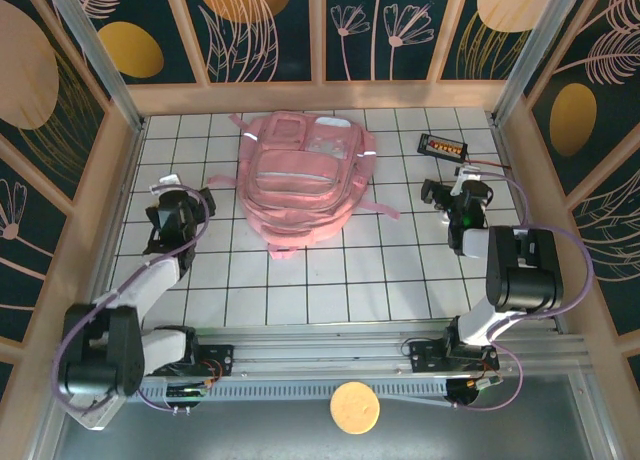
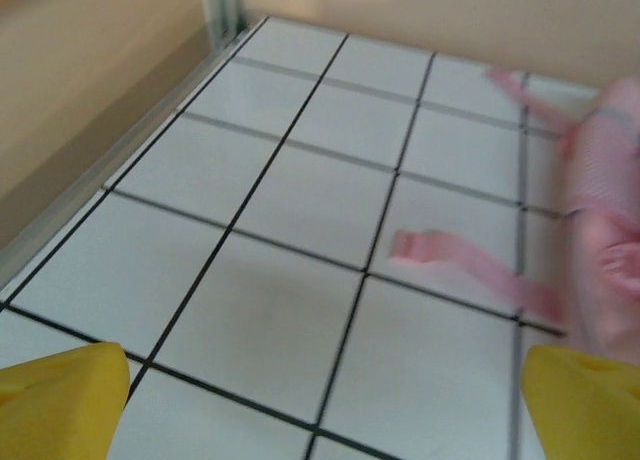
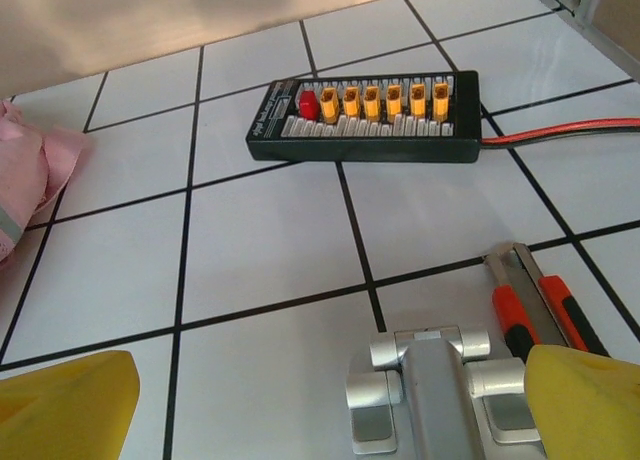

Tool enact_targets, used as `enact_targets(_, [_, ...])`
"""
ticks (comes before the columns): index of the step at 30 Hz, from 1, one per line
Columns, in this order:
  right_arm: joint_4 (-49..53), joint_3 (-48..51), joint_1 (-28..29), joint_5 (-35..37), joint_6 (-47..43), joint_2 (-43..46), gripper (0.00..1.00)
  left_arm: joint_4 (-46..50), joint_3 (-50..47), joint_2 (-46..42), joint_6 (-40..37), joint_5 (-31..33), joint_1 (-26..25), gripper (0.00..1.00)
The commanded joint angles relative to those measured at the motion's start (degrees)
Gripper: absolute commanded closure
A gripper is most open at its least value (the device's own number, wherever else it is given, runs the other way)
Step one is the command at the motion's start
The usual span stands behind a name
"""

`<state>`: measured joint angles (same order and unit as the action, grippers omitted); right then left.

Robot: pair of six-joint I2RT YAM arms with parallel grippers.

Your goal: Pack books, pencil case, and school supplies into a backpack

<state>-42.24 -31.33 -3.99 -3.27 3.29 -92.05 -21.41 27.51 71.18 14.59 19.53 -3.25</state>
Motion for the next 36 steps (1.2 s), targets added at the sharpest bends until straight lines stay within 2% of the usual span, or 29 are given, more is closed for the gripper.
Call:
enact_targets(1, [-2.45, -0.32, 0.30, -1.04, -1.24, -1.03, 0.01, -16.76, -1.13, 6.05, -4.35, -1.86, 0.75, 0.01])
enact_targets(7, [-1.18, -1.44, 0.82, -1.30, -1.97, -1.80, 0.01, -24.23, -0.17, 13.52, -8.90, -5.48, 1.79, 0.01])
enact_targets(12, [-0.52, -1.93, 1.09, -1.48, -2.42, -2.15, 0.01, -30.16, -1.41, 16.20, -9.07, -9.07, 2.63, 0.01])
enact_targets(15, [-0.32, -2.13, 1.44, -1.70, -2.90, -2.28, 0.01, -34.64, -4.09, 15.78, -10.47, -12.62, 2.63, 0.01])
enact_targets(20, [1.73, -3.75, 2.51, -1.83, -4.33, -3.38, 0.01, -50.09, -13.85, 14.94, -11.93, -16.87, 2.89, 0.01])
enact_targets(23, [3.30, -5.02, 3.69, -1.33, -5.74, -4.24, 0.01, -49.72, -13.13, 15.77, -10.27, -14.02, 3.25, 0.01])
enact_targets(29, [3.54, -5.01, 5.43, -0.60, -8.03, -4.29, 0.01, -49.66, -13.35, 15.48, -10.28, -13.51, 3.25, 0.01])
enact_targets(36, [-9.99, 6.11, 5.40, -1.28, -8.12, 3.44, 0.01, -50.18, -13.45, 15.57, -10.29, -13.53, 3.25, 0.01])
